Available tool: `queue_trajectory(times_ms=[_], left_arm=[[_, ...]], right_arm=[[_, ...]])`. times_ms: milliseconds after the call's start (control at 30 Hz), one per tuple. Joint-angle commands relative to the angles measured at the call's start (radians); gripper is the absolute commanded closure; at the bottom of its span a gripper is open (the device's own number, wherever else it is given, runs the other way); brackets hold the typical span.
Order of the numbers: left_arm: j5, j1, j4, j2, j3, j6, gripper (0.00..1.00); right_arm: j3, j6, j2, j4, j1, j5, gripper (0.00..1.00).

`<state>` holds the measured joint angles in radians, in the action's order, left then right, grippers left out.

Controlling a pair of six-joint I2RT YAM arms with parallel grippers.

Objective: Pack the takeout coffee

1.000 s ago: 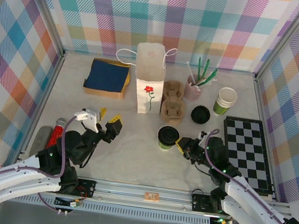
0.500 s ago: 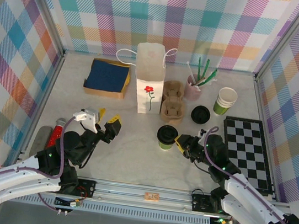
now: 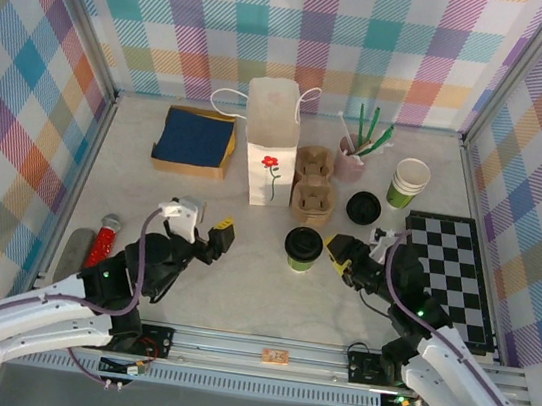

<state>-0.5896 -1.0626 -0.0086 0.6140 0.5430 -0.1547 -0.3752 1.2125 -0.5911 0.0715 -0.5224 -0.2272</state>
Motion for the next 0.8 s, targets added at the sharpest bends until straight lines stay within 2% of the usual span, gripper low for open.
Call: queue_trajectory(times_ms=[0, 100, 200, 267, 333, 367, 467, 767], left_arm=[[0.128, 0.020, -0.056, 0.070, 0.080, -0.110, 0.28], [0.305, 0.069, -0.111, 0.159, 0.107, -0.241, 0.26], [0.504, 0.128, -0.061, 0.213, 0.065, -0.368, 0.26], [0.580, 0.141, -0.023, 0.234, 0.036, -0.417, 0.26], [0.609, 0.142, -0.010, 0.250, 0.031, -0.444, 0.26], [0.623, 0.144, 0.001, 0.255, 0.027, -0.459, 0.26], [0.654, 0.150, 0.028, 0.276, 0.017, -0.500, 0.26], [0.696, 0.165, 0.078, 0.383, 0.000, -0.537, 0.33]], right_arm=[[-0.081, -0.131, 0.009, 0.135, 0.008, 0.026, 0.28], [-0.215, -0.287, -0.052, 0.270, 0.027, 0.014, 0.15], [-0.362, -0.429, -0.157, 0.384, 0.057, -0.051, 0.08], [-0.458, -0.511, -0.247, 0.450, 0.082, -0.124, 0.07], [-0.519, -0.561, -0.317, 0.489, 0.099, -0.177, 0.05], [-0.549, -0.587, -0.355, 0.517, 0.107, -0.200, 0.01], [-0.602, -0.627, -0.428, 0.588, 0.116, -0.190, 0.01], [-0.568, -0.640, -0.457, 0.594, 0.134, -0.194, 0.01]])
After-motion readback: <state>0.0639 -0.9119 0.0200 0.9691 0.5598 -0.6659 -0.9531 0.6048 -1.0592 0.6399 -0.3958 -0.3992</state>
